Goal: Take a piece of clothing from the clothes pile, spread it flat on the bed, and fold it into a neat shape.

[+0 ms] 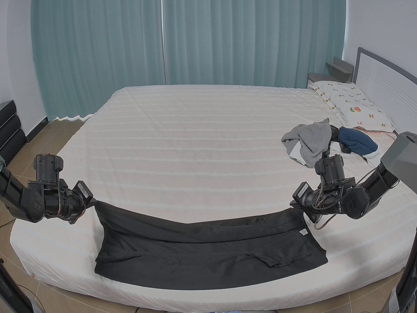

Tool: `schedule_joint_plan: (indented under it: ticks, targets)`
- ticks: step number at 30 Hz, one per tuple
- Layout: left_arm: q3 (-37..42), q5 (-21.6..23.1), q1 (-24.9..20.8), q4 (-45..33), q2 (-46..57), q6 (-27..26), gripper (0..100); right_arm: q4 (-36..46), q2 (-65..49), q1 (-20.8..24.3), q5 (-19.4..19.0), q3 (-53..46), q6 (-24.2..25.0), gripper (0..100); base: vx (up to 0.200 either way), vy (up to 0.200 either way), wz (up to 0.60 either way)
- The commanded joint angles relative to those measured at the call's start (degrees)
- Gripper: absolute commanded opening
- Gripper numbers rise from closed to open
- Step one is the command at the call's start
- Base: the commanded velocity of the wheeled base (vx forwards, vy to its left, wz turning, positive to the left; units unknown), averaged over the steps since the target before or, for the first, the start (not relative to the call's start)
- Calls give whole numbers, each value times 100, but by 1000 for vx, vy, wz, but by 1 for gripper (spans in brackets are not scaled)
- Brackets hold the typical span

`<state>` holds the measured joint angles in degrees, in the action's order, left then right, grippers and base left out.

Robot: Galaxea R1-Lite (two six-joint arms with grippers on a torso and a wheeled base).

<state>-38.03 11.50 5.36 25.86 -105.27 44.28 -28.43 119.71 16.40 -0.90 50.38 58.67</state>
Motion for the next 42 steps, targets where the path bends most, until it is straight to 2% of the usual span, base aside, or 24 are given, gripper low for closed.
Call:
schedule_joint_plan:
  ticks: [1, 7, 8, 14, 16, 19, 20, 21, 25, 28, 30, 31, 35, 40, 41, 42]
  targets:
    - [24, -7, 0, -2, 6, 2, 0, 48, -141, -5, -6, -2, -23, 0, 0, 0, 0]
    - [138, -7, -9, -2, 129, 2, 0, 101, -176, 39, -77, -196, -49, 0, 0, 0, 0]
    - [182, 11, -18, -2, 155, 2, 0, 101, -141, 39, -156, -204, -49, 100, 0, 0, 0]
    - [341, 11, -27, 7, 208, 2, 0, 22, -53, -128, -455, -143, -154, 100, 0, 0, 0]
    - [385, 19, -27, 16, 208, 11, 0, 13, 79, -260, -727, -125, -559, 100, 0, 0, 0]
    - [393, 19, -27, 16, 208, 20, 0, 4, 123, -295, -797, -108, -655, 100, 0, 0, 0]
    - [402, 28, -27, 16, 182, 28, 0, -14, 369, -444, -1000, 86, -1060, 100, 0, 0, 0]
    - [402, 28, -27, 16, 182, 28, 0, -14, 369, -444, -1000, 86, -1060, 100, 0, 0, 0]
    - [402, 28, -27, 16, 155, 28, 0, -14, 755, -646, -1272, 428, -1860, 100, 0, 0, 0]
    - [402, 28, -27, 16, 155, 28, 0, -22, 984, -708, -1378, 578, -2290, 100, 0, 0, 0]
    - [402, 37, -27, 16, 155, 28, 0, -22, 1001, -708, -1386, 595, -2317, 100, 0, 0, 0]
    - [402, 37, -27, 16, 147, 20, 0, -22, 1142, -708, -1553, 675, -2571, 100, 0, 0, 0]
    - [402, 37, -27, 16, 138, 20, 0, -189, 1292, -717, -1852, 762, -2782, 100, 0, 0, 0]
    - [402, 37, -27, 25, 103, 20, 0, -611, 1467, -734, -1870, 806, -2791, 100, 0, 0, 0]
    - [402, 37, -27, 25, 103, 20, 0, -611, 1467, -734, -1870, 806, -2791, 0, 0, 0, 0]
    - [402, 37, -27, 25, 103, 20, 0, -602, 1476, -752, -1870, 806, -2791, 0, 0, 0, 0]
